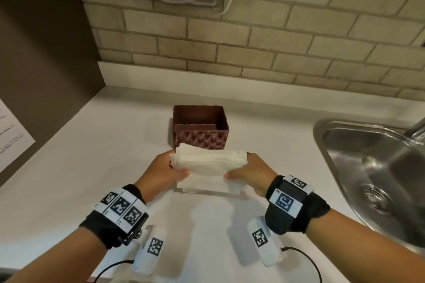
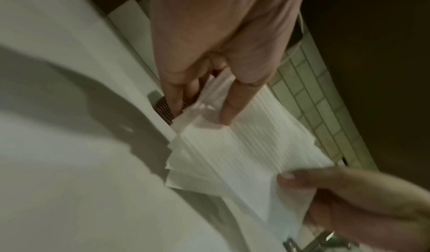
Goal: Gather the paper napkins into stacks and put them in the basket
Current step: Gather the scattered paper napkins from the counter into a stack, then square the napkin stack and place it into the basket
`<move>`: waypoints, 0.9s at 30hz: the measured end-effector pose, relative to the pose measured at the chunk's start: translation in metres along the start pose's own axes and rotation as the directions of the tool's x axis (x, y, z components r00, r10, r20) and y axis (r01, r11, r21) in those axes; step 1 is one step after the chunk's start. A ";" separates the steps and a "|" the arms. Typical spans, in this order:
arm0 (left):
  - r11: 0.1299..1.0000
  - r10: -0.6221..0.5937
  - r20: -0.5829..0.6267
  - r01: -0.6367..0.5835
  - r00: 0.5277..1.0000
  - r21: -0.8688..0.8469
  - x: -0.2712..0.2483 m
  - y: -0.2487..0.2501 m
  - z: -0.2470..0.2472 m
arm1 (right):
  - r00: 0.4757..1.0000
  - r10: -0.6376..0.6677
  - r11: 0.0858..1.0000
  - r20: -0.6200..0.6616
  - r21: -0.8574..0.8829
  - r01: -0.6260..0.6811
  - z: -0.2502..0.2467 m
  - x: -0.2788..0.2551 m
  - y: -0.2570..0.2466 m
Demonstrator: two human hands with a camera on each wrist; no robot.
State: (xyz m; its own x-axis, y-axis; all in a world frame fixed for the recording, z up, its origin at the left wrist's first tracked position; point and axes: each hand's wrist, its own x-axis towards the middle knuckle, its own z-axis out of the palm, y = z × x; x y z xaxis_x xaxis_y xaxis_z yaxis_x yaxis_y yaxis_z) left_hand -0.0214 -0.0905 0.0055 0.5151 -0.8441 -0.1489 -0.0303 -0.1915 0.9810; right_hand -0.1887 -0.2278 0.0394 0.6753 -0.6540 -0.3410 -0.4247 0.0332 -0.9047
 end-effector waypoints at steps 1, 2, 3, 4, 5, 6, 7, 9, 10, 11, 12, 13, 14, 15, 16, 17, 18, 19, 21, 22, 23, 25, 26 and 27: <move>0.995 0.052 -0.022 -0.050 0.998 0.086 0.001 -0.003 0.002 | 1.000 -0.002 1.000 -0.011 -0.011 0.002 0.003 0.003 0.001; 0.986 0.090 -0.050 -0.082 0.995 0.145 0.001 -0.005 0.003 | 1.000 -0.014 0.999 -0.018 -0.040 0.013 0.005 0.006 0.003; 0.978 0.110 -0.082 -0.094 0.991 0.185 0.002 -0.008 0.004 | 0.999 -0.024 0.997 -0.023 -0.077 0.022 0.007 0.009 0.004; 0.970 0.131 -0.105 -0.105 0.986 0.219 0.002 -0.009 0.005 | 0.999 -0.027 0.992 -0.024 -0.121 0.024 0.009 0.011 0.007; 0.963 0.139 -0.119 -0.106 0.983 0.247 0.002 -0.012 0.007 | 0.999 -0.022 0.985 -0.024 -0.173 0.018 0.010 0.012 0.009; 0.960 0.135 -0.122 -0.099 0.983 0.263 0.002 -0.015 0.008 | 1.000 -0.010 0.976 -0.020 -0.219 0.005 0.011 0.013 0.011; 0.961 0.115 -0.115 -0.081 0.987 0.265 0.002 -0.019 0.009 | 1.000 0.004 0.968 -0.017 -0.250 -0.008 0.012 0.013 0.013; 0.971 0.057 -0.081 -0.037 0.995 0.237 0.001 -0.025 0.010 | 1.000 0.014 0.963 -0.015 -0.269 -0.018 0.011 0.012 0.017; 0.976 0.042 -0.065 -0.027 0.997 0.218 0.002 -0.029 0.010 | 1.000 0.018 0.964 -0.017 -0.265 -0.022 0.010 0.012 0.018; 0.979 0.031 -0.050 -0.021 0.998 0.203 0.003 -0.033 0.010 | 0.999 0.028 0.967 -0.019 -0.253 -0.032 0.010 0.012 0.021; 0.983 0.038 -0.046 -0.029 0.998 0.184 0.005 -0.035 0.010 | 0.999 0.033 0.970 -0.019 -0.242 -0.037 0.010 0.012 0.022; 0.987 0.038 -0.055 -0.028 0.998 0.160 0.005 -0.036 0.011 | 0.999 0.036 0.970 -0.017 -0.238 -0.039 0.010 0.012 0.024; 0.991 0.036 -0.067 -0.027 0.997 0.129 0.004 -0.035 0.011 | 0.999 0.034 0.970 -0.018 -0.239 -0.038 0.010 0.012 0.025; 0.994 0.035 -0.075 -0.027 0.997 0.102 0.004 -0.035 0.011 | 0.999 0.028 0.970 -0.024 -0.240 -0.033 0.009 0.012 0.025; 0.996 0.047 -0.083 -0.040 0.995 0.081 0.003 -0.034 0.011 | 0.999 0.016 0.973 -0.037 -0.231 -0.024 0.008 0.012 0.025; 0.995 0.065 -0.081 -0.058 0.995 0.083 0.002 -0.032 0.009 | 0.998 -0.010 0.975 -0.054 -0.223 -0.002 0.006 0.011 0.024; 0.993 0.086 -0.069 -0.080 0.994 0.091 0.001 -0.031 0.007 | 0.996 -0.055 0.971 -0.070 -0.237 0.037 0.004 0.009 0.022; 0.991 0.100 -0.048 -0.094 0.994 0.100 -0.001 -0.031 0.006 | 0.991 -0.112 0.956 -0.071 -0.281 0.088 0.002 0.006 0.020; 0.992 0.100 0.003 -0.100 0.995 0.076 -0.001 -0.035 0.005 | 0.979 -0.202 0.900 -0.021 -0.398 0.177 0.004 0.001 0.019; 0.993 0.100 0.023 -0.102 0.995 0.067 -0.002 -0.038 0.006 | 0.974 -0.227 0.859 0.025 -0.465 0.212 0.006 -0.001 0.019; 0.992 0.101 0.029 -0.103 0.994 0.079 -0.001 -0.040 0.008 | 0.970 -0.233 0.813 0.072 -0.532 0.235 0.009 -0.002 0.021; 0.988 0.111 0.016 -0.112 0.994 0.106 0.001 -0.041 0.011 | 0.972 -0.201 0.731 0.119 -0.643 0.229 0.011 -0.002 0.023; 0.988 0.113 0.010 -0.114 0.994 0.103 0.002 -0.043 0.011 | 0.975 -0.188 0.692 0.119 -0.689 0.217 0.011 -0.002 0.023; 0.989 0.112 0.008 -0.112 0.994 0.095 0.003 -0.044 0.010 | 0.974 -0.193 0.640 0.115 -0.738 0.214 0.011 -0.002 0.022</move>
State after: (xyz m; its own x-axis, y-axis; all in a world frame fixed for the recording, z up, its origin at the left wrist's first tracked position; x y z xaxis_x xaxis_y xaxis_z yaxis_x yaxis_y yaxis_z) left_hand -0.0273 -0.0897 -0.0389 0.5018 -0.8641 -0.0391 -0.1688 -0.1422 0.9753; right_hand -0.1922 -0.2175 0.0175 0.8095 -0.5564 -0.1872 -0.5722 -0.6764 -0.4637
